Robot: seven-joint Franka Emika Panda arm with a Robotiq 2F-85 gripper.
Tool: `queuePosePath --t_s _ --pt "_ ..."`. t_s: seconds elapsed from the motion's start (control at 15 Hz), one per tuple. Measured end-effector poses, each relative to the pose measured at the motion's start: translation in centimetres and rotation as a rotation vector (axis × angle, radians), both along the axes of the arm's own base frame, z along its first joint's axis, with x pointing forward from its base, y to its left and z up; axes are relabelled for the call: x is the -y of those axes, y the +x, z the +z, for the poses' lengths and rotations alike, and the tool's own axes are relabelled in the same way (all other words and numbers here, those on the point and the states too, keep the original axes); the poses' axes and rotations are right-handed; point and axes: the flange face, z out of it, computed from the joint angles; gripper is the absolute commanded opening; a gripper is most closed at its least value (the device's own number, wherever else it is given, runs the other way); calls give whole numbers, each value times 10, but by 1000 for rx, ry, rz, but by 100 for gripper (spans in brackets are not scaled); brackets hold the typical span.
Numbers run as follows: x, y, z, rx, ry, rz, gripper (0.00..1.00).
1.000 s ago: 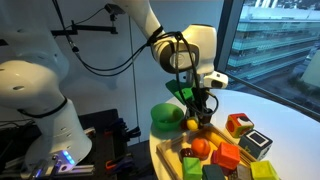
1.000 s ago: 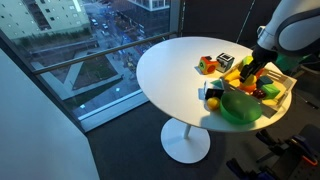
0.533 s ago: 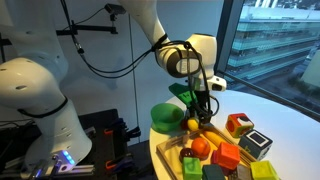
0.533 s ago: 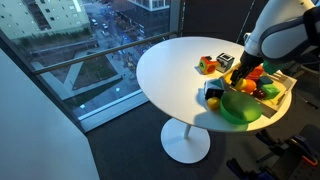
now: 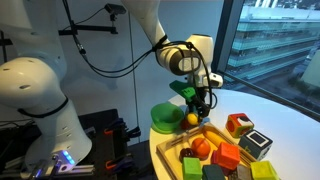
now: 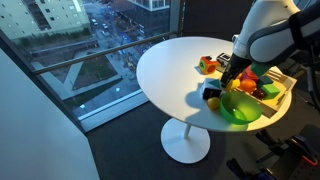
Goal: Remove the lemon plush toy from the green bowl and put it on the table
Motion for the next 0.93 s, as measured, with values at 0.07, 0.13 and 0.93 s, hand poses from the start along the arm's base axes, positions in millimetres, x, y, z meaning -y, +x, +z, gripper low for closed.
queuePosePath --t_s 0.07,0.13,0.93 --pt "-3 1 -1 -1 1 4 40" --pt "-7 2 -3 -3 1 8 79" --pt "0 -2 -15 -40 -3 -5 100"
